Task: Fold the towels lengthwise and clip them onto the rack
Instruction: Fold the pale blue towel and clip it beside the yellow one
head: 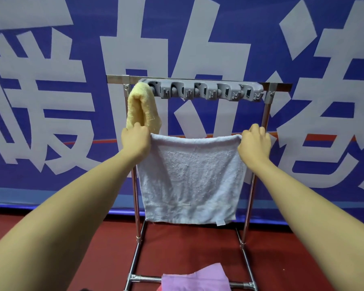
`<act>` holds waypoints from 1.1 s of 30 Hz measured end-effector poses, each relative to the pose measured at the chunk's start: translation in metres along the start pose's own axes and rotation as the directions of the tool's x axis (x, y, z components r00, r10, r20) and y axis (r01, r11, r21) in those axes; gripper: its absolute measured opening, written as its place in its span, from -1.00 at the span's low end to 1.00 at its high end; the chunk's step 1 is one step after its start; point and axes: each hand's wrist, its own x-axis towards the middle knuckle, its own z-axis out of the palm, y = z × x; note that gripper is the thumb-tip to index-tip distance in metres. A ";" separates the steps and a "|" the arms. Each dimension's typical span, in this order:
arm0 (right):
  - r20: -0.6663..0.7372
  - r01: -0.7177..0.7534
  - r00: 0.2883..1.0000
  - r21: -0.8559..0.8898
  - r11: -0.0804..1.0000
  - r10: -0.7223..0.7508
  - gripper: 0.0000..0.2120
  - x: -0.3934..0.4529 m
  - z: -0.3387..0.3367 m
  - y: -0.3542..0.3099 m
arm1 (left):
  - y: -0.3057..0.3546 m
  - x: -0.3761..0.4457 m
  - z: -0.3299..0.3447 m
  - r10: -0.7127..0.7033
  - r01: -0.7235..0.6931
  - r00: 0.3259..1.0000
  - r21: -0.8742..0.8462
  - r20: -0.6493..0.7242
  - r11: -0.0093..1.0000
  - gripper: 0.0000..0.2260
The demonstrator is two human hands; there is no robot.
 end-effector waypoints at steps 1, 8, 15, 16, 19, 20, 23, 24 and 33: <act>0.007 0.001 1.000 -0.014 1.000 -0.001 -0.76 0.002 -0.003 0.000 | 0.000 0.002 -0.003 -0.006 0.006 1.000 0.008 -0.019 1.000 -0.83; -0.028 -0.039 0.999 0.060 0.997 0.041 -0.84 0.005 -0.011 -0.001 | -0.001 0.006 -0.012 0.002 -0.001 0.999 0.035 -0.044 0.999 -0.80; -0.084 -0.058 0.994 0.190 0.980 0.075 -0.87 0.001 -0.012 0.001 | -0.010 0.005 -0.007 0.001 0.003 0.998 0.071 -0.061 0.997 -0.81; -0.081 -0.068 0.993 0.215 0.974 0.087 -0.87 0.001 -0.012 0.001 | -0.010 0.005 -0.007 0.005 -0.001 0.998 0.073 -0.056 0.997 -0.81; -0.058 -0.114 0.989 0.282 0.953 0.136 -0.87 0.001 -0.011 0.000 | -0.011 0.007 -0.009 0.011 -0.009 0.999 0.054 -0.030 0.999 -0.84; -0.050 -0.127 0.987 0.305 0.944 0.149 -0.86 0.001 -0.010 0.000 | -0.011 0.007 -0.010 0.012 -0.011 1.000 0.041 -0.022 0.999 -0.84; -0.035 -0.176 0.977 0.428 0.886 0.211 -0.85 0.000 -0.008 0.000 | -0.012 0.008 -0.008 0.027 -0.027 1.000 0.018 -0.006 0.999 -0.85; -0.022 -0.188 0.974 0.475 0.859 0.225 -0.85 0.000 -0.006 0.000 | -0.012 0.008 -0.006 0.035 -0.035 0.999 0.012 -0.005 0.999 -0.84; 0.060 -0.189 0.979 0.620 0.761 0.194 -0.81 -0.002 0.003 -0.002 | -0.012 0.002 0.001 0.116 -0.116 0.993 -0.008 0.003 0.993 -0.86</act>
